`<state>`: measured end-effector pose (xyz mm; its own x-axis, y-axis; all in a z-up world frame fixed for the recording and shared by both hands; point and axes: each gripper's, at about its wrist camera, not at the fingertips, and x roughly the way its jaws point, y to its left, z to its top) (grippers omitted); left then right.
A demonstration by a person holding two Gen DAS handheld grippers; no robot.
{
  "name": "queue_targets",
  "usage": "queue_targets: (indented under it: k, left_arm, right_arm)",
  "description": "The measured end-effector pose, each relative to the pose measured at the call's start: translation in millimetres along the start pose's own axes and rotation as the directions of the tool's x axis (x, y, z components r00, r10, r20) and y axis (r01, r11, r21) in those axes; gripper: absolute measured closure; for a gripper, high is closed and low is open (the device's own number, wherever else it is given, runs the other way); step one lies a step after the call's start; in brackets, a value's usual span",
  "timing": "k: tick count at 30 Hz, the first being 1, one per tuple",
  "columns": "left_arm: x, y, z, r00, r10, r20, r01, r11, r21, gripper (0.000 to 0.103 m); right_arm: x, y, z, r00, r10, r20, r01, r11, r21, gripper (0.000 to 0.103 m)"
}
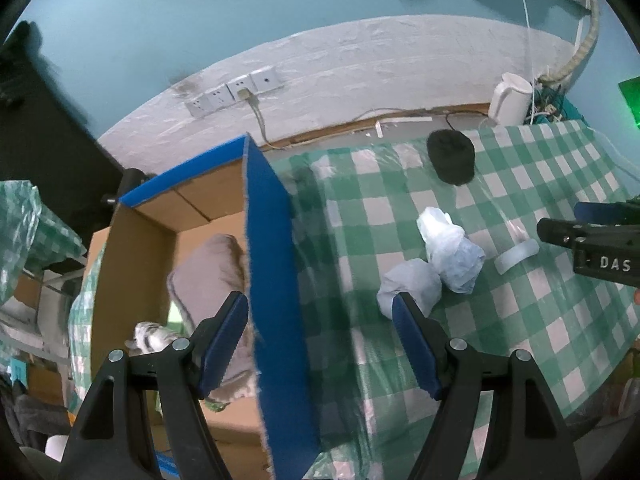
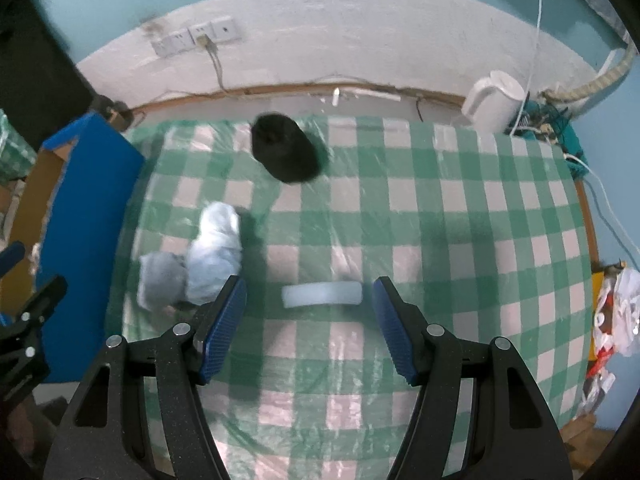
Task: Organize soft objects
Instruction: 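Move the left tool to the grey sock while the right tool reaches the white foam piece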
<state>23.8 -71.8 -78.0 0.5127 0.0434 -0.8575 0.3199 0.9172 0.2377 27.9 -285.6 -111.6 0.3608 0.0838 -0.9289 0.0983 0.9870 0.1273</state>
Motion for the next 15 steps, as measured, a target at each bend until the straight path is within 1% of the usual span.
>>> queue_targets:
  k: [7,12,15]
  left_arm:
    - [26.1,-17.8,3.6,0.999,0.009,-0.041,-0.008,1.0,0.029,0.027]
    - [44.6,-22.2,6.0,0.997,-0.005,-0.08,0.007,1.0,0.026,0.027]
    - [49.8,-25.7,7.3,0.996,-0.018,-0.089,0.021,0.999,0.033,0.027]
  right_arm:
    - [28.8,-11.8,-1.1,0.997,0.003,-0.073,0.0,0.999,0.042,0.038]
    - [43.9,-14.4,1.6,0.994,0.004,-0.109,0.002,0.999,0.053,0.038]
    - [53.0,-12.5,3.1,0.991,0.006,-0.13,-0.001,0.999,0.039,0.038]
